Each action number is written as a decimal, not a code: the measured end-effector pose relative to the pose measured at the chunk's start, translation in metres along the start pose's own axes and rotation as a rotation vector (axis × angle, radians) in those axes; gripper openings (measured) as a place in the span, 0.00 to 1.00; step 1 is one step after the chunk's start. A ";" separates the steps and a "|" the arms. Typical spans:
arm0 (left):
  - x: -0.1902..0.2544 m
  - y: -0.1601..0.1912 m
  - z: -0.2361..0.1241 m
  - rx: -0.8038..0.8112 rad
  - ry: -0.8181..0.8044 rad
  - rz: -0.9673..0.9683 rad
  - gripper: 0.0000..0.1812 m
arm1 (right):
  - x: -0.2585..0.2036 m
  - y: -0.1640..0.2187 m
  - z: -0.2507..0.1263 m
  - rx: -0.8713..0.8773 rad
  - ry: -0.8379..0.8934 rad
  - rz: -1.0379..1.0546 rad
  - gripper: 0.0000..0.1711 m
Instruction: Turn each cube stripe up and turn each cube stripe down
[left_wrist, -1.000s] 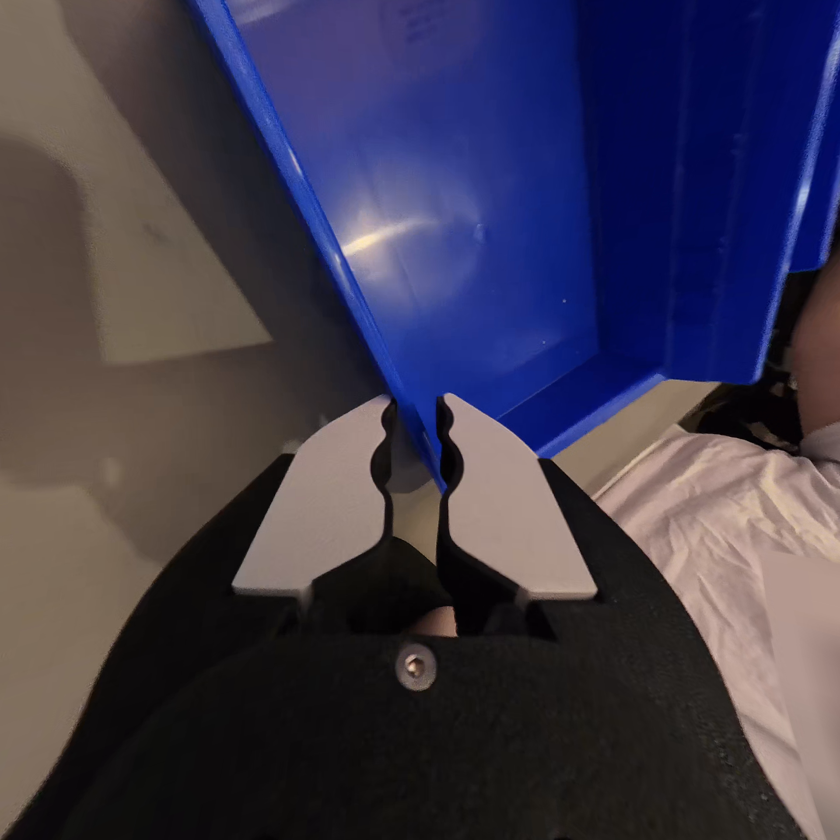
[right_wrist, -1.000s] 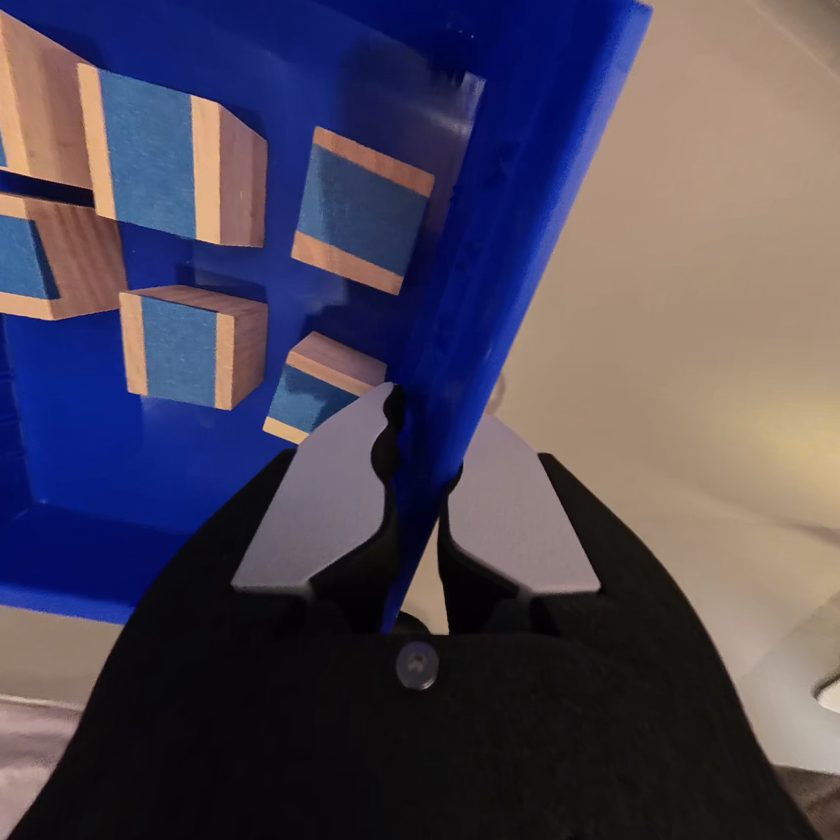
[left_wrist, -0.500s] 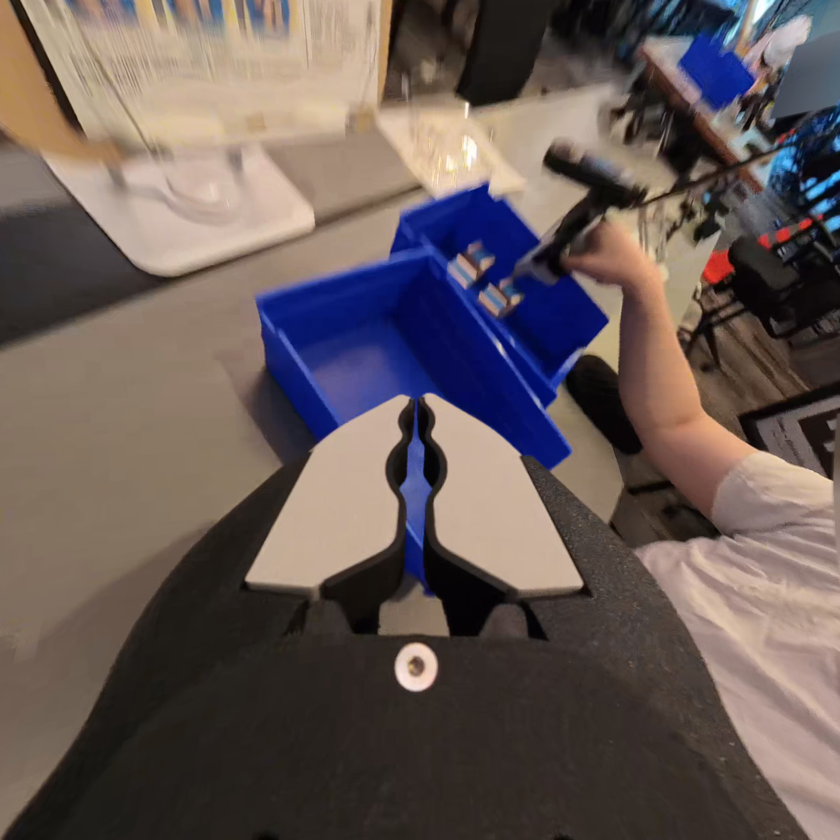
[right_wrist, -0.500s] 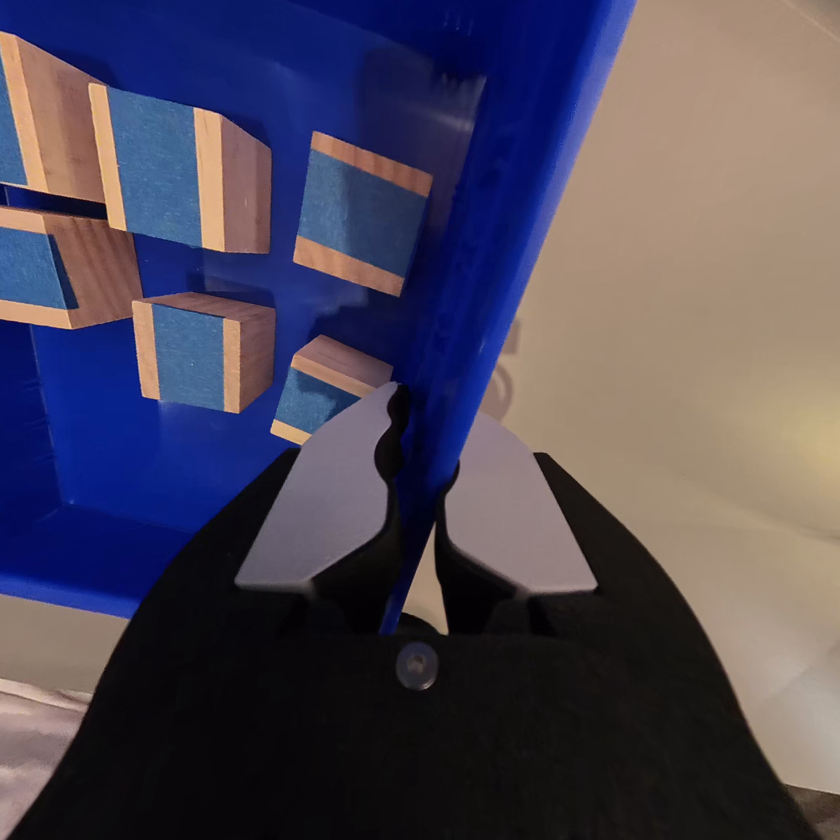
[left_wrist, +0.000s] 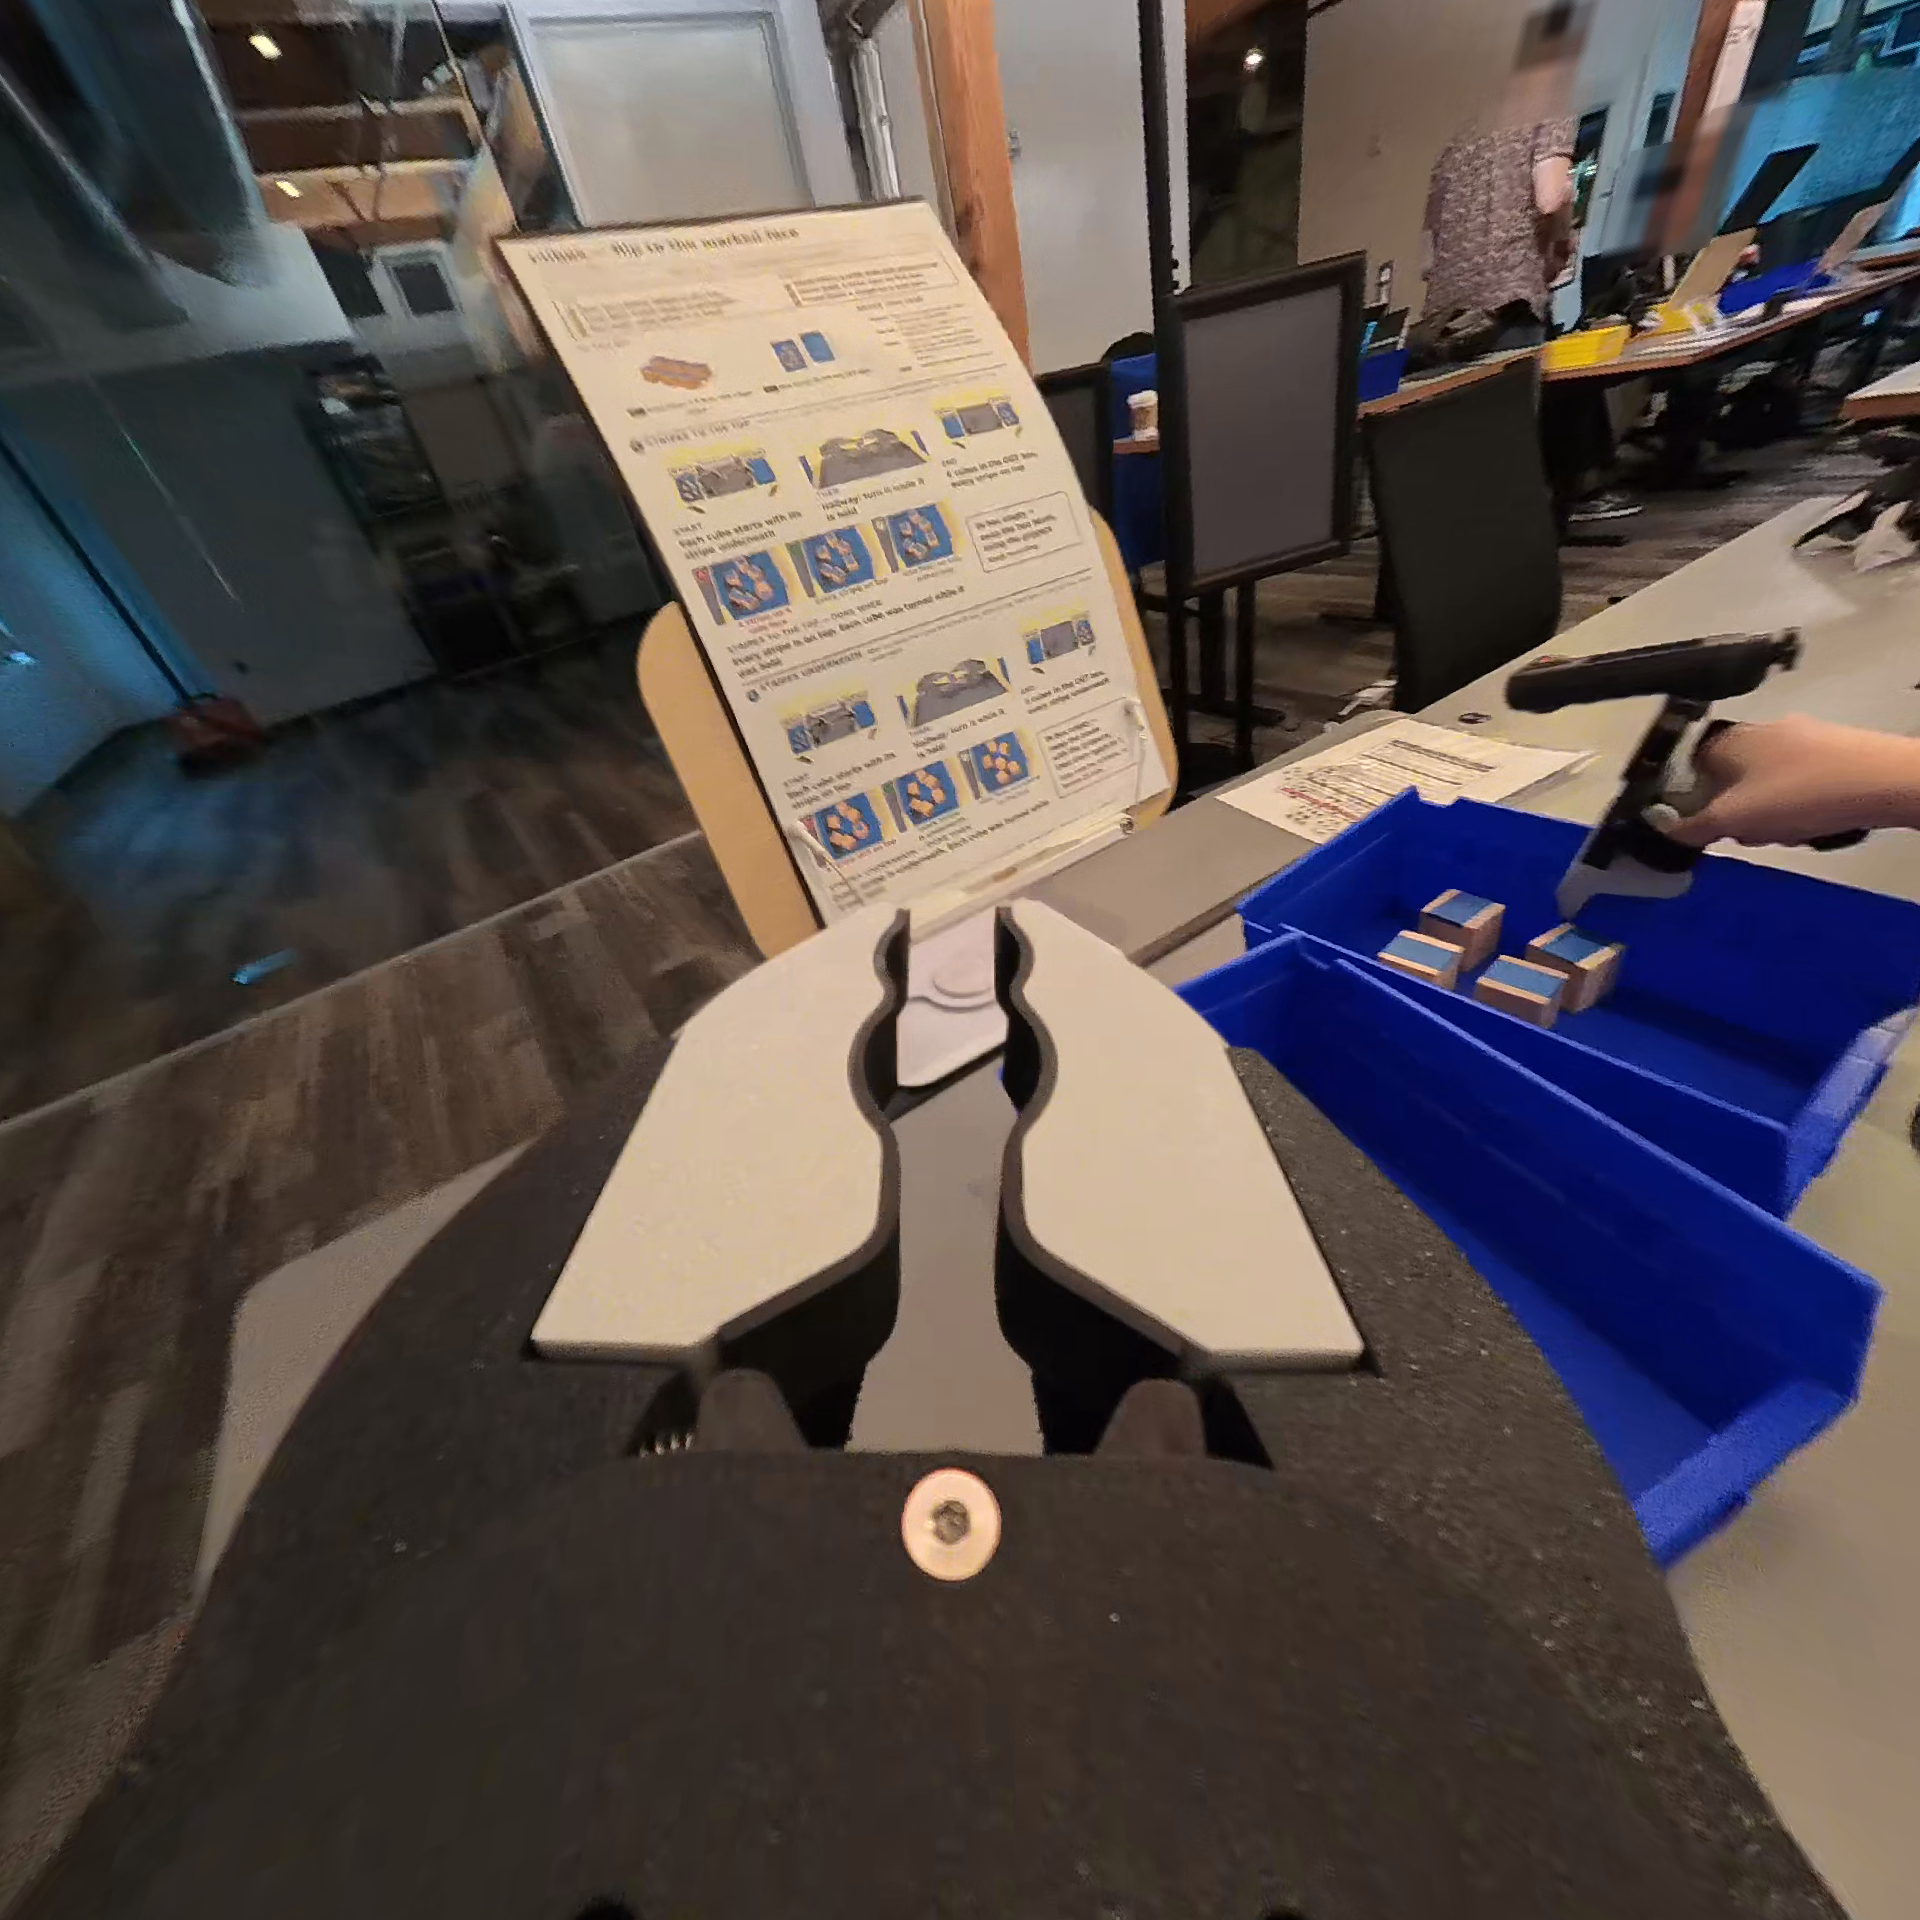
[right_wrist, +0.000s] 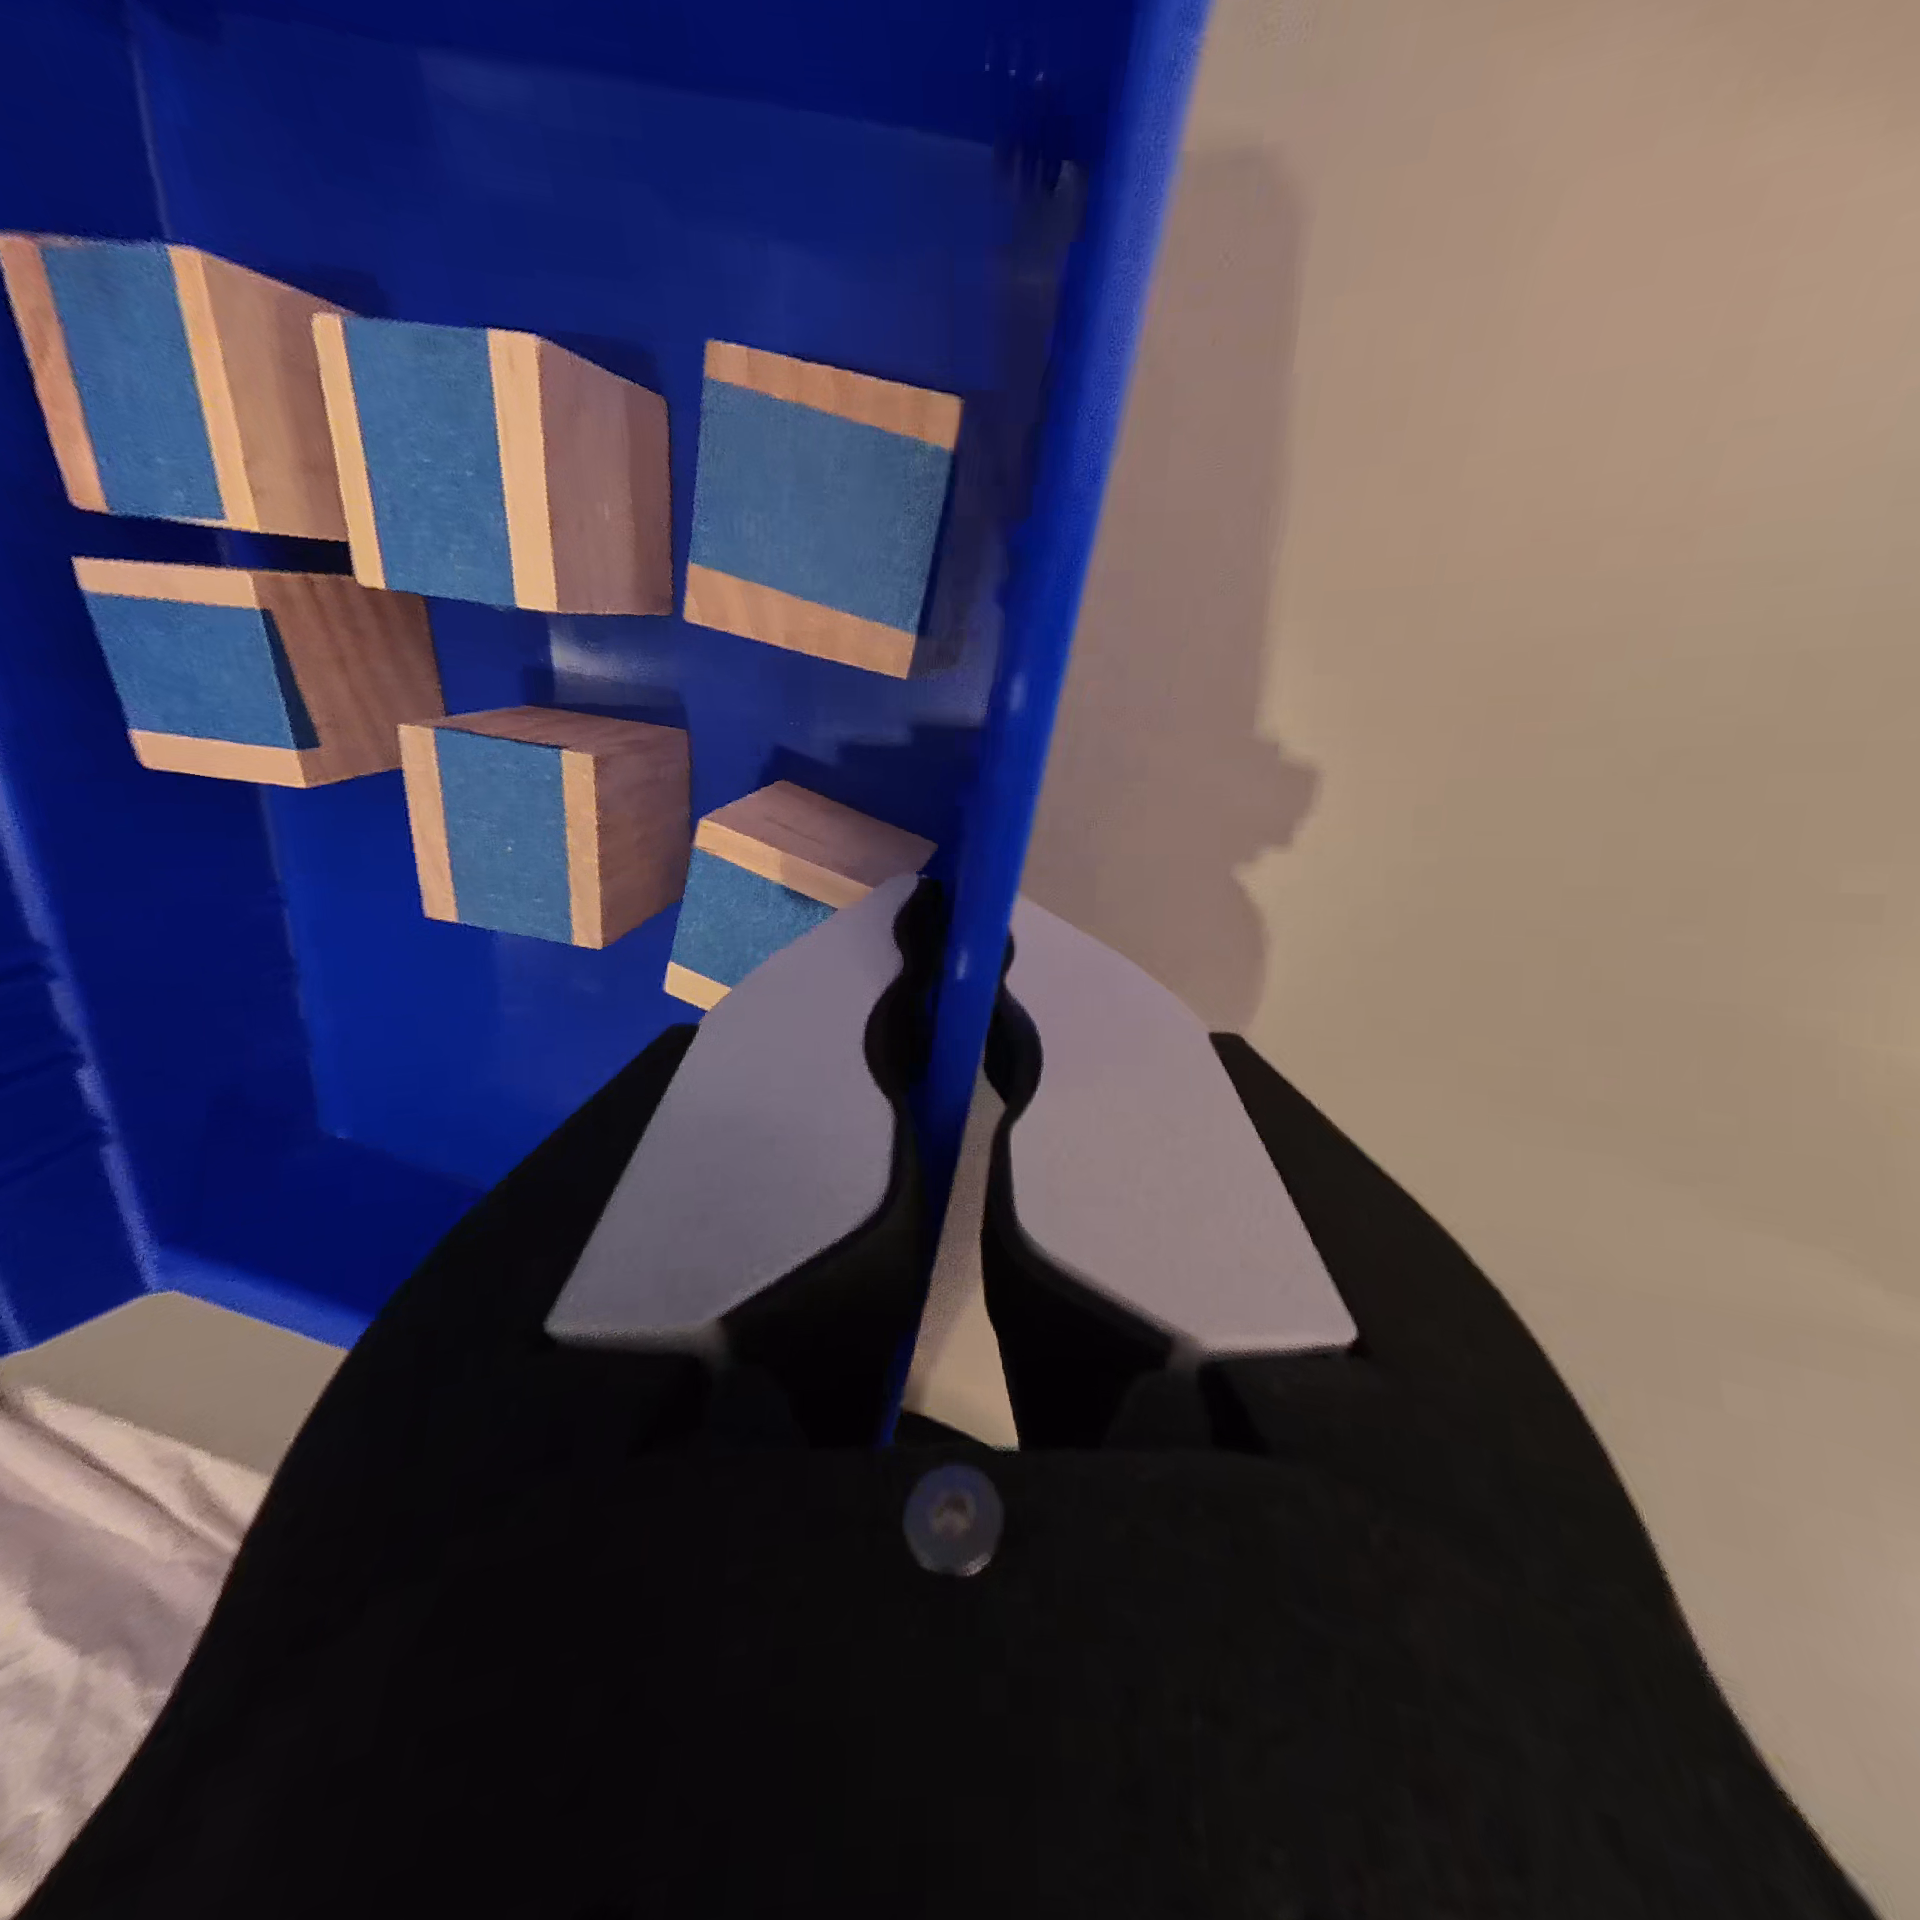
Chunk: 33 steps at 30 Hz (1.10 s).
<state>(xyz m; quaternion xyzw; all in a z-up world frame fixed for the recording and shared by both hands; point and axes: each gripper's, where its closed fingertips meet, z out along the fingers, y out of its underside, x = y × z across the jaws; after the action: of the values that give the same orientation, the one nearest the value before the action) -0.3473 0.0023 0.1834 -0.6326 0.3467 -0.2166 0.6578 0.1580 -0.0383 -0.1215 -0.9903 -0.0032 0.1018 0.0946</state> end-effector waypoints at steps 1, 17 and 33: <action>0.000 0.002 0.000 -0.010 0.022 -0.021 0.08 | 0.002 0.002 0.000 -0.002 -0.023 0.024 0.04; -0.040 0.030 -0.032 -0.095 0.012 -0.134 0.08 | 0.021 0.034 -0.057 -0.122 0.020 0.128 0.03; -0.063 0.047 -0.052 -0.149 -0.081 -0.223 0.08 | -0.183 -0.077 -0.133 -0.076 -0.073 -0.129 0.03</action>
<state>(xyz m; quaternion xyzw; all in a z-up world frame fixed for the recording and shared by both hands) -0.4344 0.0179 0.1508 -0.7227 0.2625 -0.2364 0.5941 0.0069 0.0073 0.0576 -0.9865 -0.0744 0.1315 0.0632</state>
